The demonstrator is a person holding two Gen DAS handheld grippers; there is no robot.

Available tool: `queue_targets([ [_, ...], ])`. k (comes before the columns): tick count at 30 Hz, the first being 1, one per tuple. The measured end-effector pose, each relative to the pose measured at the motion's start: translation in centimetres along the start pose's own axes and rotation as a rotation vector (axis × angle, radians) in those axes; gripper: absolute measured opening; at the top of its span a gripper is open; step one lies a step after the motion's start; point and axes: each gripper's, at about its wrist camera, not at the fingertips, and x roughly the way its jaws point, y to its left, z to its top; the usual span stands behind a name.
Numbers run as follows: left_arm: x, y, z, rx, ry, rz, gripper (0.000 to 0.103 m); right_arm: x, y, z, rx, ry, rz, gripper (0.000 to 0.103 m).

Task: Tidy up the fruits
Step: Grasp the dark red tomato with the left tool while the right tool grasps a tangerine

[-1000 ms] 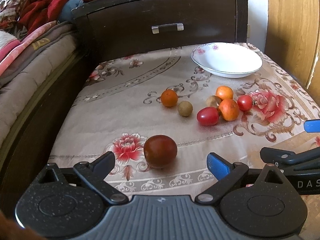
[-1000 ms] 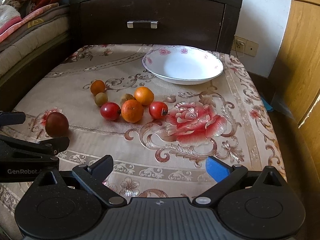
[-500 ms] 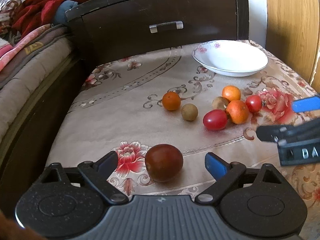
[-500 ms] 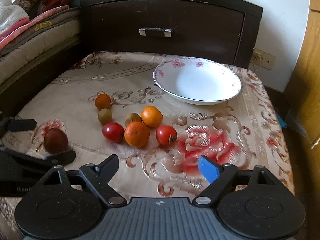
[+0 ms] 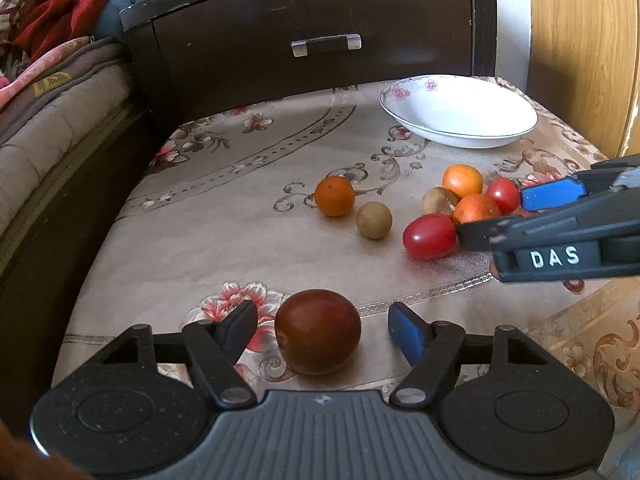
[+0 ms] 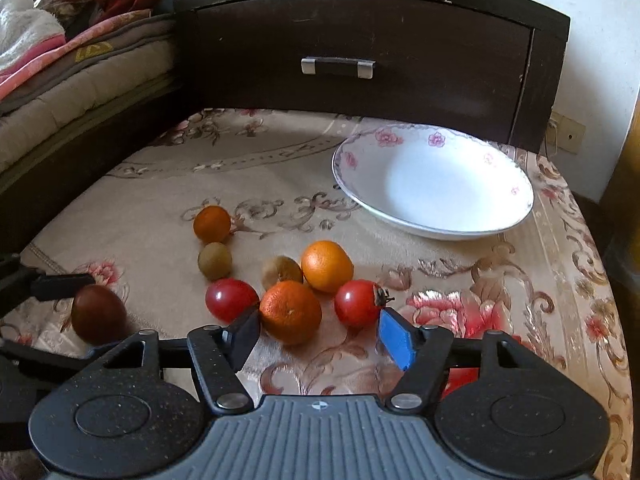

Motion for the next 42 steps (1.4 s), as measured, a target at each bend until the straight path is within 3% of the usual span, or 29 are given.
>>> queue_targets([
  [7, 0.1, 0.5, -0.1, -0.048, 0.014, -0.009, 0.079, -0.3, 0.4, 0.0, -0.036, -0.036, -0.012, 0.05],
  [17, 0.1, 0.5, 0.0, -0.041, 0.01, -0.055, 0.064, -0.9, 0.4, -0.4, 0.027, -0.001, -0.005, 0.046],
  [27, 0.1, 0.3, 0.0, -0.024, -0.002, -0.057, 0.062, -0.4, 0.6, -0.6, 0.049, 0.017, 0.011, 0.045],
  [33, 0.2, 0.4, 0.0, -0.036, 0.0, -0.06, 0.063, -0.6, 1.1, -0.9, 0.036, 0.03, 0.028, 0.038],
  [42, 0.2, 0.6, -0.2, -0.041, -0.005, -0.065, 0.063, 0.1, 1.1, 0.1, 0.015, -0.02, 0.048, 0.029],
])
